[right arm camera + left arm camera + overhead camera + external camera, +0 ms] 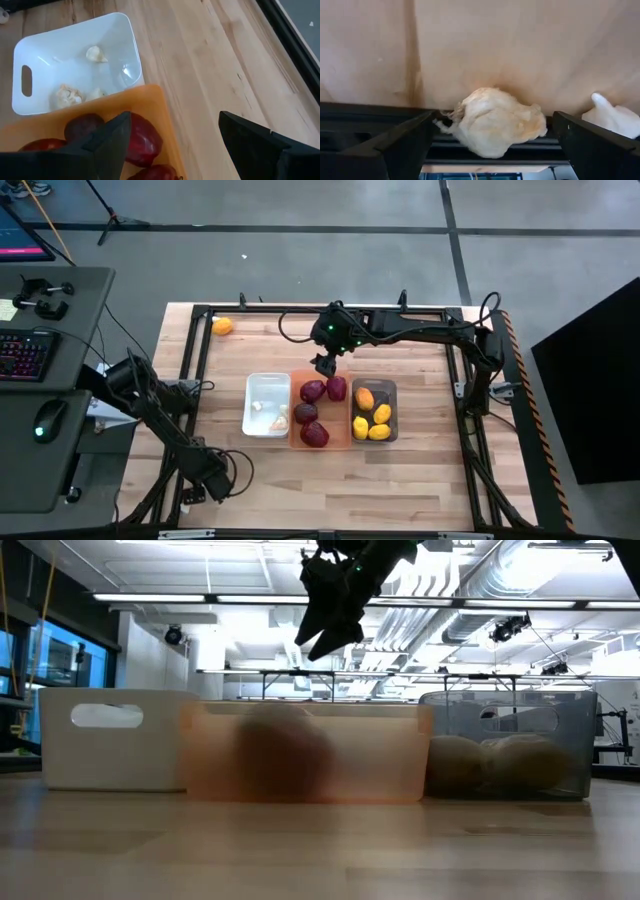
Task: Sort produce into baskets
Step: Put the white garlic into the white bin
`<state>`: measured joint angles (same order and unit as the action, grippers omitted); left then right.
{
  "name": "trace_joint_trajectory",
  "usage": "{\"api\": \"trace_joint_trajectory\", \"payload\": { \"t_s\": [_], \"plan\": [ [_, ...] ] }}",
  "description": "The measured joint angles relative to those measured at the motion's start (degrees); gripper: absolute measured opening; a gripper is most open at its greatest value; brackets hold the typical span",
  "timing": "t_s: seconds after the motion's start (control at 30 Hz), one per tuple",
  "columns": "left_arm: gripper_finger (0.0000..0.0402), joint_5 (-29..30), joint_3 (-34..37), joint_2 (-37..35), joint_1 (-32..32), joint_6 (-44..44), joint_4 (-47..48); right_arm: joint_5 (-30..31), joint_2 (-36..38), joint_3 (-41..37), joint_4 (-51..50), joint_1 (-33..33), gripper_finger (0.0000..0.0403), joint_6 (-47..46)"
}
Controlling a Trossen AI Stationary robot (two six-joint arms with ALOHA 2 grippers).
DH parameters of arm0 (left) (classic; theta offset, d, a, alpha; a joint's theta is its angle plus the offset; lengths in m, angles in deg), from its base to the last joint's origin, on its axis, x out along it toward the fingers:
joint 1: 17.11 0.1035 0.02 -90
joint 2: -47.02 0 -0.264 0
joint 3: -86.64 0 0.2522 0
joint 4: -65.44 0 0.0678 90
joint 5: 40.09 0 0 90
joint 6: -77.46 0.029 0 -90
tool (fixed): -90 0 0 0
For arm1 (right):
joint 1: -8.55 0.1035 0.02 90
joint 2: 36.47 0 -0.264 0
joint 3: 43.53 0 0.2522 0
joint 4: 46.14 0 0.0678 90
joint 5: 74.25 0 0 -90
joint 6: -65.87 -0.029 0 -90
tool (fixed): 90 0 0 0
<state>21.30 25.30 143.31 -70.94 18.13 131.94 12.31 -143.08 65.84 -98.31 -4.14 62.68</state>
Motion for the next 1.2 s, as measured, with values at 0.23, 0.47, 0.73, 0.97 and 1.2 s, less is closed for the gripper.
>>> {"api": "trace_joint_trajectory", "payload": {
  "t_s": [0.23,0.47,0.73,0.97,1.2],
  "plan": [
    [0.0384,-0.3,0.0,0.0,-1.0,-2.1,-3.9,0.0,0.0,0.0,-0.7,0.4,0.0291,-0.6],
    [0.0303,1.3,0.0,0.0,-0.9,-4.5,-3.5,0.0,0.0,0.0,-1.7,0.9,0.0291,-0.2],
    [0.0146,8.4,-0.6,-3.4,1.5,-5.1,-2.9,1.8,2.1,0.0,-5.2,0.8,0.0291,0.7],
    [0.0076,18.7,-2.0,-13.6,7.2,-2.4,0.0,5.4,6.7,0.0,-7.5,0.7,0.0291,0.9],
    [0.0103,31.3,-8.6,-28.4,15.2,5.9,6.4,7.1,11.8,0.0,-9.6,0.7,0.0291,-0.4]
  ]
}}
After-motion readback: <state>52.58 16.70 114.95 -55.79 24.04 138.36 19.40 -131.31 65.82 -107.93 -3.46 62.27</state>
